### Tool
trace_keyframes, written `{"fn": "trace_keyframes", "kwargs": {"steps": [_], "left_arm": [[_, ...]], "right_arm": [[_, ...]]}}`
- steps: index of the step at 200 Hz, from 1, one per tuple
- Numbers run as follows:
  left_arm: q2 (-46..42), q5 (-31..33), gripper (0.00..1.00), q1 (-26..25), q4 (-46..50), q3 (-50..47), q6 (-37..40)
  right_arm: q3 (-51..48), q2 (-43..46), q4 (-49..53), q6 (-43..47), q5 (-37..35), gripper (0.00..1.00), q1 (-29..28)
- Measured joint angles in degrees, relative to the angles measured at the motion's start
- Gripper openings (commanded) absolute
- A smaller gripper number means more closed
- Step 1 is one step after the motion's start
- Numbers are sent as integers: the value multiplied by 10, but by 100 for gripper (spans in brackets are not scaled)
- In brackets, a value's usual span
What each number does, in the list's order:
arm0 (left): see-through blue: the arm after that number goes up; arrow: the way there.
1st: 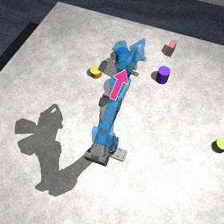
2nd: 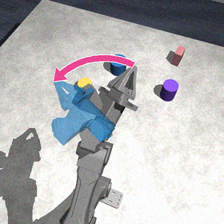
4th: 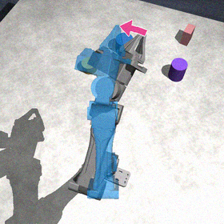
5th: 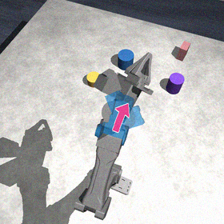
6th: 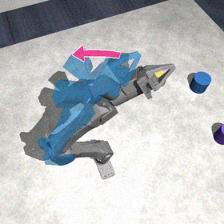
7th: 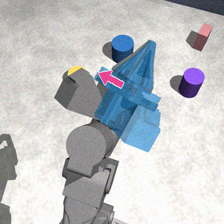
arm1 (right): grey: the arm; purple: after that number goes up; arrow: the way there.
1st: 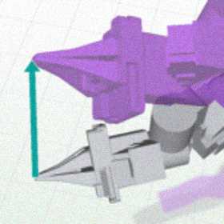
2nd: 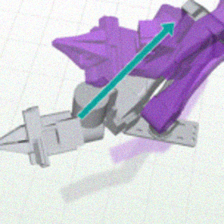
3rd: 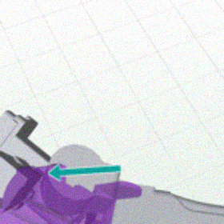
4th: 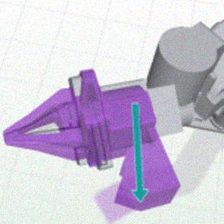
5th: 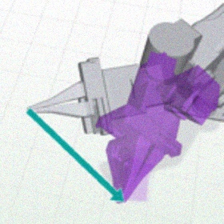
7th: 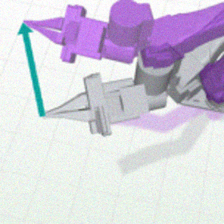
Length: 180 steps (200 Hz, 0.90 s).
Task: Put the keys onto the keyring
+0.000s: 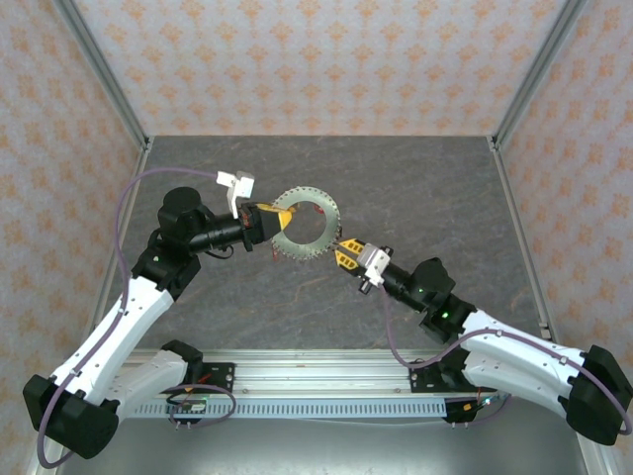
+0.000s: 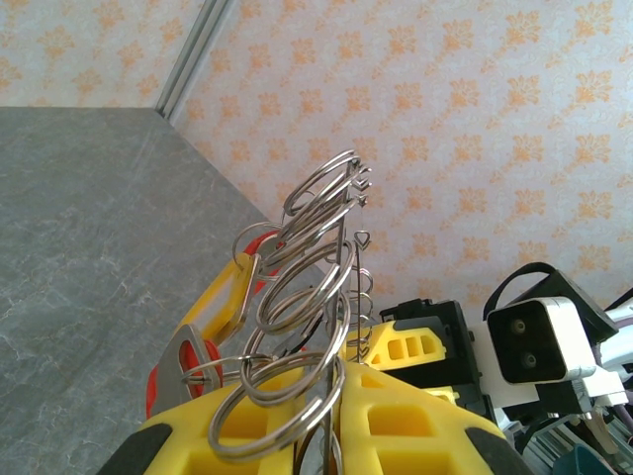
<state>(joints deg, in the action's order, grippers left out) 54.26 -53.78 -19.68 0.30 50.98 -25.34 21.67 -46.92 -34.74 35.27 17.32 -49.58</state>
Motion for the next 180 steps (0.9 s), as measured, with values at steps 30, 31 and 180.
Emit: {"fn": "trace_keyframes", "kwargs": {"steps": [30,31,180], "left_arm": [[0,0,0,0,6,3,4],[0,0,0,0,5,3,4],[0,0,0,0,8,9,4]], "right_arm": [[-3,0,-1,0,-4,17,0],[-3,0,-1,0,-4,17,0],[-2,-40,-53,4,9,16,0]]}}
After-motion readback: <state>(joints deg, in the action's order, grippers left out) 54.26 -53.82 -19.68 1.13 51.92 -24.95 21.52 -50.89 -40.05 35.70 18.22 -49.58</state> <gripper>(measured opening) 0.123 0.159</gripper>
